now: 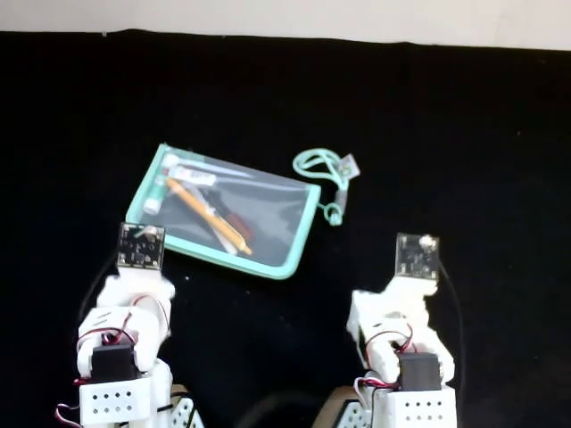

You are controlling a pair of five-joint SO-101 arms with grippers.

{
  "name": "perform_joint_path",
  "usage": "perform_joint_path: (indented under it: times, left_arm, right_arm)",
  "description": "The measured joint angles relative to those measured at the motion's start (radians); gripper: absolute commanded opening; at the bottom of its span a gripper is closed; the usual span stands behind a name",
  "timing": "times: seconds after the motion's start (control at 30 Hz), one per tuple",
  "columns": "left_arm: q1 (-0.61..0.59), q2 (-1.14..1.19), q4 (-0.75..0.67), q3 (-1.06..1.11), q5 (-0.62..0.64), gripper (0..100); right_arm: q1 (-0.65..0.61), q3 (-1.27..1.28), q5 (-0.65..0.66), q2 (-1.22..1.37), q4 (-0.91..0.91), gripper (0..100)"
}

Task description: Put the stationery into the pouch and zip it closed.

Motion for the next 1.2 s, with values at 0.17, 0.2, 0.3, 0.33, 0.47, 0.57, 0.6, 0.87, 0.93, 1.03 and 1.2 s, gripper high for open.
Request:
perform_joint_path:
  times: [0.17, 0.2, 0.3, 0.33, 0.47, 0.57, 0.6, 0.87, 0.93, 1.03, 1.2]
  left_arm:
    - [0.000, 0.000, 0.143, 0.000, 0.000, 1]
    - [0.000, 0.000, 0.146, 0.000, 0.000, 1]
    - [0.000, 0.000, 0.146, 0.000, 0.000, 1]
    - [0.000, 0.000, 0.146, 0.000, 0.000, 1]
    - [0.000, 0.000, 0.146, 0.000, 0.000, 1]
    - [0.000, 0.000, 0.146, 0.000, 0.000, 1]
    - [0.000, 0.000, 0.146, 0.000, 0.000, 1]
    - [0.000, 0.000, 0.146, 0.000, 0.000, 1]
    - [0.000, 0.000, 0.146, 0.000, 0.000, 1]
    - [0.000, 0.000, 0.146, 0.000, 0.000, 1]
    - [0.000, 0.000, 0.146, 0.000, 0.000, 1]
  right_arm:
    - [0.000, 0.000, 0.000, 0.000, 0.020, 0.5]
    - [0.000, 0.000, 0.000, 0.000, 0.020, 0.5]
    - [0.000, 0.000, 0.000, 0.000, 0.020, 0.5]
    - [0.000, 0.000, 0.000, 0.000, 0.020, 0.5]
    - [0.000, 0.000, 0.000, 0.000, 0.020, 0.5]
    - [0.000, 0.000, 0.000, 0.000, 0.020, 0.5]
    - [0.000, 0.000, 0.000, 0.000, 0.020, 0.5]
    - [0.003, 0.000, 0.000, 0.000, 0.020, 0.5]
    - [0.003, 0.000, 0.000, 0.000, 0.020, 0.5]
    - [0.003, 0.000, 0.000, 0.000, 0.020, 0.5]
    - [0.003, 0.000, 0.000, 0.000, 0.020, 0.5]
